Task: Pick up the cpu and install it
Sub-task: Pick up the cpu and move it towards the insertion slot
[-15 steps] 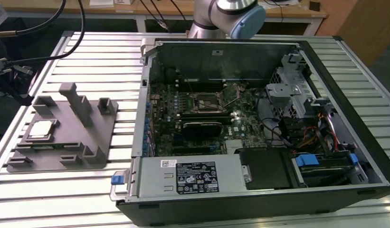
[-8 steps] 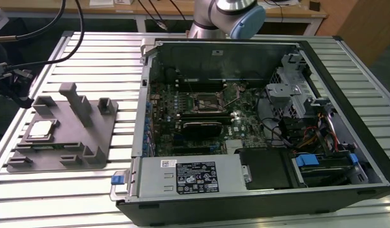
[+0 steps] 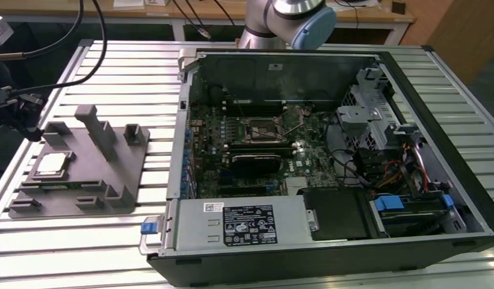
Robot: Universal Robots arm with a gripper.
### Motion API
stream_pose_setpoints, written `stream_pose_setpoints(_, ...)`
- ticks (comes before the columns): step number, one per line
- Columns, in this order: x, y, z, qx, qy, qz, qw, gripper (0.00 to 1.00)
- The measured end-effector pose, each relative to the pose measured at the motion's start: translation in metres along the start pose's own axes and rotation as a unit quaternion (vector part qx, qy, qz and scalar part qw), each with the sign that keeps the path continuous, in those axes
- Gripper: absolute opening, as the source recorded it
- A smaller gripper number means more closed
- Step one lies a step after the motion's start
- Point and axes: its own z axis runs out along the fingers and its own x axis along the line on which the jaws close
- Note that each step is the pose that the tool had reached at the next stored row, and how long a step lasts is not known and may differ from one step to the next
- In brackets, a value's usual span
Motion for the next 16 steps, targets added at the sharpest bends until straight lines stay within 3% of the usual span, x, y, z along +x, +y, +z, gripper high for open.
stream_pose_setpoints(16,0.0041,-0.0045,0.0145,0.0,0.0,0.0,1.0,0.11)
